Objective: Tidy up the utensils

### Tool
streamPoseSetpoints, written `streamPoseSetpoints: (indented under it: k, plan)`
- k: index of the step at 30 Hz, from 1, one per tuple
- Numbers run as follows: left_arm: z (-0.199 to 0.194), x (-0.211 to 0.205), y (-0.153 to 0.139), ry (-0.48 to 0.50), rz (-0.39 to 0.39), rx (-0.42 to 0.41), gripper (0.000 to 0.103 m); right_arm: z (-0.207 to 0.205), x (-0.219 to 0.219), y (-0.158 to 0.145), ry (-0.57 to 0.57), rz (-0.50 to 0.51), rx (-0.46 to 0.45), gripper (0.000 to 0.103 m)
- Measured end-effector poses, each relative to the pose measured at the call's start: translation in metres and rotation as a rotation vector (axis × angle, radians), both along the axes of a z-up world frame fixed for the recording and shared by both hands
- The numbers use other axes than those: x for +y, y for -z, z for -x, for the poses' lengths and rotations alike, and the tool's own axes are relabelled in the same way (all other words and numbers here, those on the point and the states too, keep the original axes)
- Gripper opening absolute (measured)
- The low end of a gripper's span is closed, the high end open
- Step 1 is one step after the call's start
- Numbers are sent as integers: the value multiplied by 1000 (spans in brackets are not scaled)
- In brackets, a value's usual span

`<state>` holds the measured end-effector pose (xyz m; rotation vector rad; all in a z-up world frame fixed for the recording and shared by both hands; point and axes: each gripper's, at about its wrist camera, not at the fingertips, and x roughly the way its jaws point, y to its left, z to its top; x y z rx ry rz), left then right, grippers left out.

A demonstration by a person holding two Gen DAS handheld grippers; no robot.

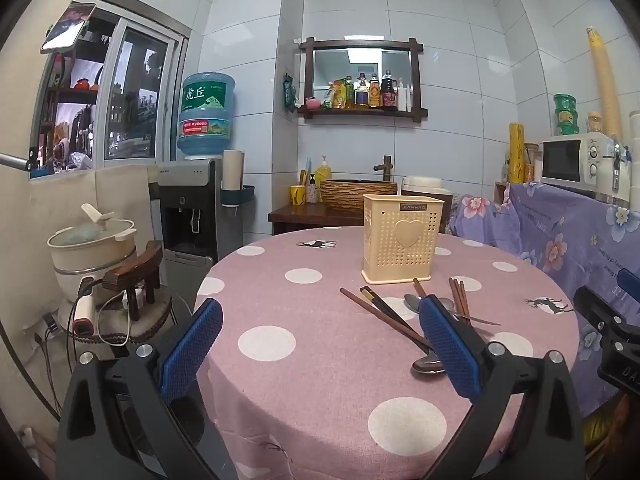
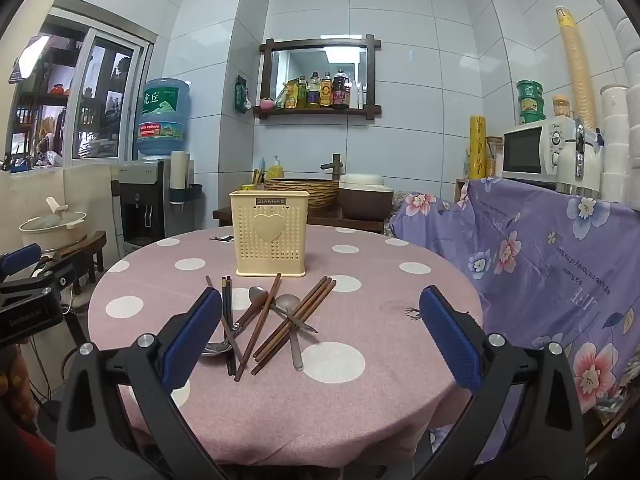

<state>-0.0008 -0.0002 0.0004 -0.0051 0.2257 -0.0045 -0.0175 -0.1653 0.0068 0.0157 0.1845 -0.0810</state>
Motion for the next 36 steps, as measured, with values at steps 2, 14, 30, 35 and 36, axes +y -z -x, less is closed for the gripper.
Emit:
streamPoseSetpoints:
  k: [2, 14, 30, 35, 36]
  plan:
    - [-2, -1, 0, -1, -3, 16, 98, 0, 0, 0, 0, 2, -2, 98]
    - [-1, 4, -4, -5, 5, 9, 98, 0, 0, 1, 1, 6, 5, 98]
    - [-1, -2, -7, -3, 1, 15, 98, -2, -1, 2, 3, 2, 7, 98]
    - [-2, -3, -4, -4, -4, 14, 98, -2, -1, 1, 3, 2, 6, 98]
    - [-2, -3, -4, -3, -3, 13, 98, -2, -1, 1, 3, 2, 7, 98]
